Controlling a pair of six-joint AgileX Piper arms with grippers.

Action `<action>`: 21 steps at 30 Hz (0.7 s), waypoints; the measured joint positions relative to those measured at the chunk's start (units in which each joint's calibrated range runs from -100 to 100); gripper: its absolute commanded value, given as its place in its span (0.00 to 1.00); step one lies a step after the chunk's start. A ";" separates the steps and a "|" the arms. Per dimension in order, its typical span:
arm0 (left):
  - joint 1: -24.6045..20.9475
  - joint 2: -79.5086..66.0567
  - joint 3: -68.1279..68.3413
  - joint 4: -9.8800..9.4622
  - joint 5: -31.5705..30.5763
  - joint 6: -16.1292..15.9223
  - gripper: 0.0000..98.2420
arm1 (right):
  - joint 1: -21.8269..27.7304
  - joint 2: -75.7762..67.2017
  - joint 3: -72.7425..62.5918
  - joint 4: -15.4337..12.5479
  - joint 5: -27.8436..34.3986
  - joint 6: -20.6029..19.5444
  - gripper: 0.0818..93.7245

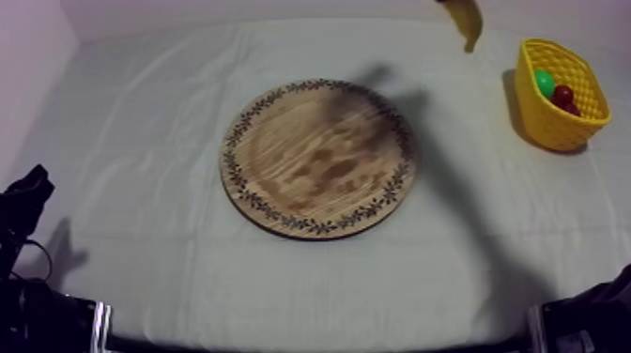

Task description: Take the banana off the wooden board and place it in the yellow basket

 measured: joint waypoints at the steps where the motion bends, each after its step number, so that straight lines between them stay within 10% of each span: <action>1: 0.00 0.00 0.00 0.00 0.00 0.00 0.00 | 1.04 0.00 -1.18 0.00 0.20 -0.59 0.28; 21: 0.00 0.00 0.00 0.00 0.00 0.00 0.00 | 19.27 5.12 -1.06 1.90 -4.75 -5.65 0.28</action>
